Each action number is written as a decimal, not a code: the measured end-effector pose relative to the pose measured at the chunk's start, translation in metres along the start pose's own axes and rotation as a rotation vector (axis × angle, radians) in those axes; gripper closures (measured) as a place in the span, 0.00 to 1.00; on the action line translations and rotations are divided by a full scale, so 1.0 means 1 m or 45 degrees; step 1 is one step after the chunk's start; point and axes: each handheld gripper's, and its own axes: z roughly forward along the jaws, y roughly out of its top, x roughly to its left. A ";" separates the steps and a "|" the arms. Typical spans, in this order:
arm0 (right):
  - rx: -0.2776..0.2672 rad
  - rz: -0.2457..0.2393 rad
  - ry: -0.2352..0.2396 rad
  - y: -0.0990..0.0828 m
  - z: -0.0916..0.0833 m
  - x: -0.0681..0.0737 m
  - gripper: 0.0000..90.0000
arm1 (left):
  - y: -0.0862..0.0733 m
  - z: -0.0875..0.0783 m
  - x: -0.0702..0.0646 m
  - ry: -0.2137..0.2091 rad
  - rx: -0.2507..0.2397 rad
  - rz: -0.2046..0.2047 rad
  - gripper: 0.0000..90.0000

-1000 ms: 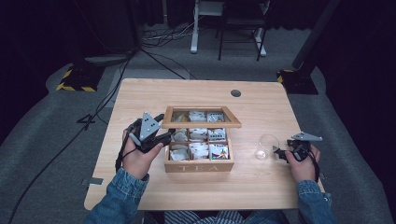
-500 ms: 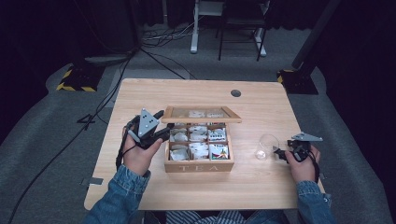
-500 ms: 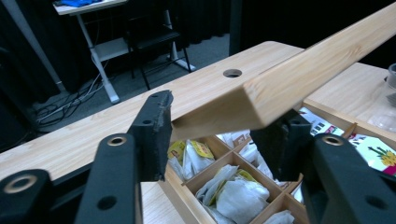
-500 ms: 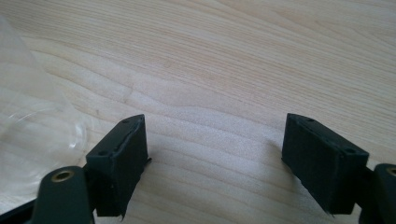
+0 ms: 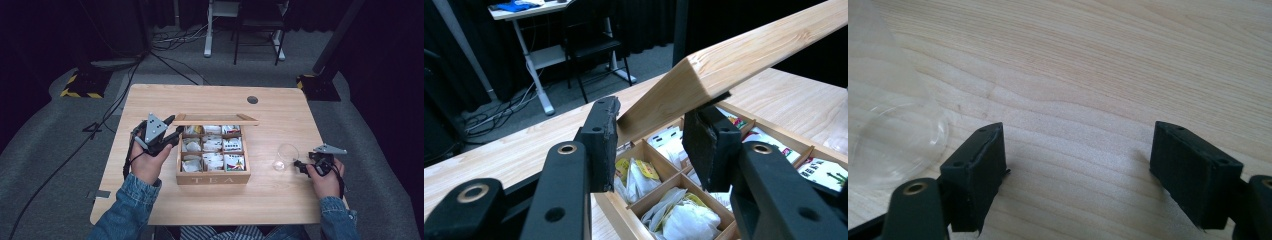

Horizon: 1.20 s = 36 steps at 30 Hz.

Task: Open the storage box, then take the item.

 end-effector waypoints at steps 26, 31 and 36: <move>-0.012 0.100 -0.002 0.003 -0.026 0.001 0.54 | 0.003 0.001 0.002 -0.010 0.007 -0.006 0.65; -0.064 0.135 -0.023 0.008 -0.037 0.003 0.57 | 0.003 0.001 0.002 -0.008 0.008 -0.004 0.65; -0.121 0.187 -0.076 0.016 -0.055 0.005 0.60 | 0.003 0.001 0.002 -0.008 0.011 -0.004 0.65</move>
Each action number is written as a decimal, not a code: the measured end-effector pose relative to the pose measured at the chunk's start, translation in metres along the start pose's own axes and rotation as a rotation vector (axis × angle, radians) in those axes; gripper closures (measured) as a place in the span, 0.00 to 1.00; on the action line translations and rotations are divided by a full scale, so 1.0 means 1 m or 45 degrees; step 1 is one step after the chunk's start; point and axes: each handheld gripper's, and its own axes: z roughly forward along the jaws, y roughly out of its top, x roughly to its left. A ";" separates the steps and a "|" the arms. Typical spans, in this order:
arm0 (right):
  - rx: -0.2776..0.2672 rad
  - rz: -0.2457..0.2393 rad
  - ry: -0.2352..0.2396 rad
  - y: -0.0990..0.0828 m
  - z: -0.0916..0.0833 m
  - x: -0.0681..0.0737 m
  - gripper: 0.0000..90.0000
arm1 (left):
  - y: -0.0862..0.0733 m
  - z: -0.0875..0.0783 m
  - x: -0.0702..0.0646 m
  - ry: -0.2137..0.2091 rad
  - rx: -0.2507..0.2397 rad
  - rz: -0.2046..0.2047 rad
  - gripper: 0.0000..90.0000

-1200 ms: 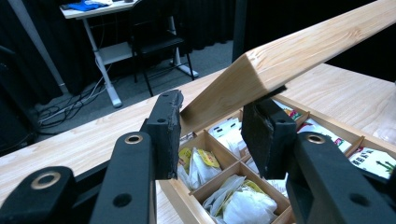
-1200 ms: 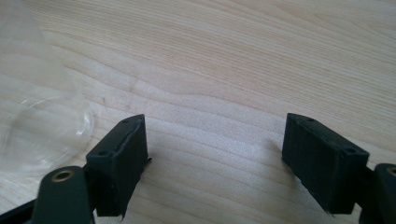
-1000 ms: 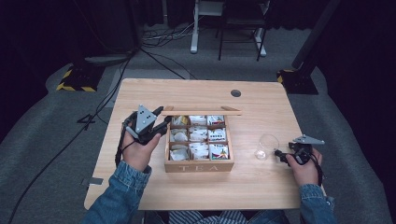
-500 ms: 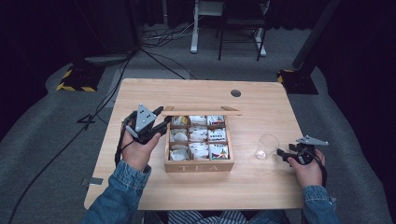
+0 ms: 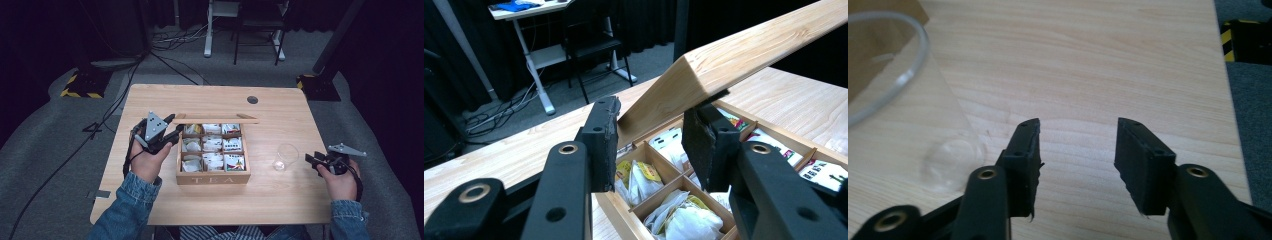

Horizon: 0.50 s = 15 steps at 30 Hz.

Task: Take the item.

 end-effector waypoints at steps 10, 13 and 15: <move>-0.047 0.060 -0.026 0.021 -0.029 0.020 0.61 | 0.001 0.000 0.001 -0.007 0.009 -0.002 0.65; -0.105 0.123 -0.078 0.024 -0.037 0.032 0.63 | 0.001 0.000 0.001 -0.009 0.010 -0.004 0.65; -0.124 0.128 -0.081 0.028 -0.043 0.039 0.63 | 0.001 0.000 0.001 -0.010 0.009 -0.006 0.65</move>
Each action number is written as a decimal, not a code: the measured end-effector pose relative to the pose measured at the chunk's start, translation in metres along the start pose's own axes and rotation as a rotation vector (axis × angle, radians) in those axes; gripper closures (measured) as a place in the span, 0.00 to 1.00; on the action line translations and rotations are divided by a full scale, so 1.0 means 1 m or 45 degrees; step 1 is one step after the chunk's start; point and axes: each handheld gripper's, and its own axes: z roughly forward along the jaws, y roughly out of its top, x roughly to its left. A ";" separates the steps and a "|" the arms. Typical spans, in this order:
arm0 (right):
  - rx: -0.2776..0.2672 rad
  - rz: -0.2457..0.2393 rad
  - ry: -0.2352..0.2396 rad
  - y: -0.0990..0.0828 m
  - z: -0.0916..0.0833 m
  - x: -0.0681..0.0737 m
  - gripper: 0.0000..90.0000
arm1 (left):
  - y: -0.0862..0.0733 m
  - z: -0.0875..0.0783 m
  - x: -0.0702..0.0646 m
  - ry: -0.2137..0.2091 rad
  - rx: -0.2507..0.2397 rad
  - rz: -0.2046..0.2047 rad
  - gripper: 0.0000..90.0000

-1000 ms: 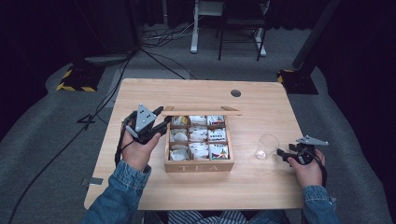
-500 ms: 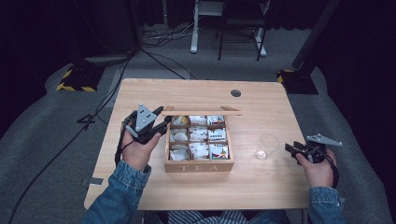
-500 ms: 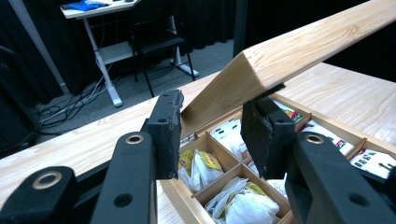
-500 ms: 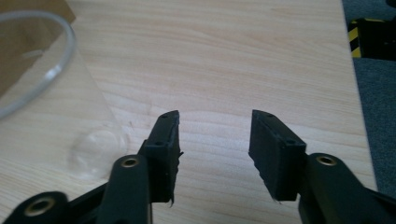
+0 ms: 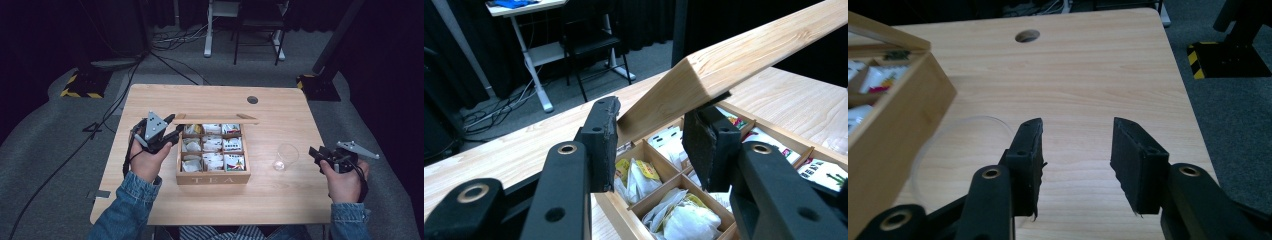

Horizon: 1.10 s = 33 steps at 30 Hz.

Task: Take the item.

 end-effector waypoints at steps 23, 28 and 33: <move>0.004 -0.164 0.182 0.020 0.006 0.099 0.65 | 0.002 0.001 0.001 0.008 -0.002 0.005 0.65; 0.018 -0.228 0.258 0.020 0.011 0.129 0.64 | 0.004 0.002 0.002 0.009 -0.002 0.004 0.65; 0.040 -0.287 0.338 0.021 0.018 0.155 0.64 | 0.004 0.002 0.002 0.003 0.000 0.000 0.65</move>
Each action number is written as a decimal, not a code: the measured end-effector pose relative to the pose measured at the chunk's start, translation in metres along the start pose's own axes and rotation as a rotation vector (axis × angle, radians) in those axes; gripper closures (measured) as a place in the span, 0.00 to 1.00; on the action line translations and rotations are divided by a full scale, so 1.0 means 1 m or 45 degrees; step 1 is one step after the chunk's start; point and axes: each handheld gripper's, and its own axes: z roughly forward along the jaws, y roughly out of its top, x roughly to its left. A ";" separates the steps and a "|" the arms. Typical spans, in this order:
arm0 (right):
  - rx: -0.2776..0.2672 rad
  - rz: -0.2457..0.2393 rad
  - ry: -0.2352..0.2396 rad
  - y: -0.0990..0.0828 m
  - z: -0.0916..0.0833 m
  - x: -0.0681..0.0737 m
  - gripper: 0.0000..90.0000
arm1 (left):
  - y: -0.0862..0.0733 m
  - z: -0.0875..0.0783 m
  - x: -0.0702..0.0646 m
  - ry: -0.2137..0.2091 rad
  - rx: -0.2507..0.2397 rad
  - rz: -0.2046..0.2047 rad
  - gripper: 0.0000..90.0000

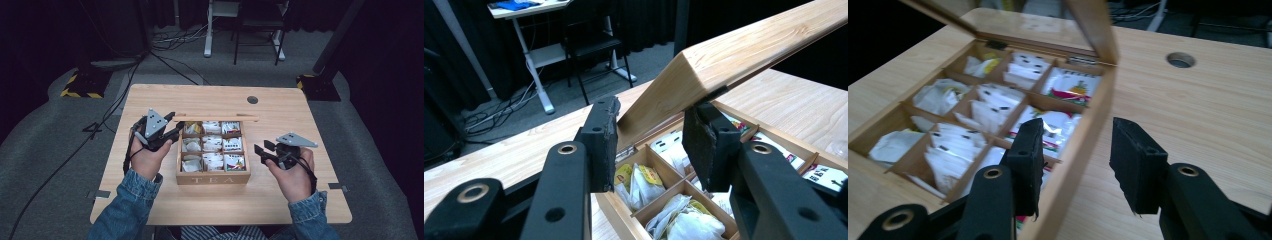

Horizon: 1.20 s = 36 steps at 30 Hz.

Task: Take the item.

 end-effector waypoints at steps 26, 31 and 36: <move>0.085 -0.207 0.314 0.021 0.063 0.103 0.64 | -0.003 0.000 -0.001 -0.019 0.034 0.006 0.62; 0.127 -0.221 0.340 0.017 0.076 0.113 0.64 | -0.003 0.001 -0.001 -0.018 0.032 0.003 0.62; 0.176 -0.247 0.399 0.014 0.089 0.127 0.69 | -0.003 0.000 -0.001 -0.018 0.035 0.006 0.62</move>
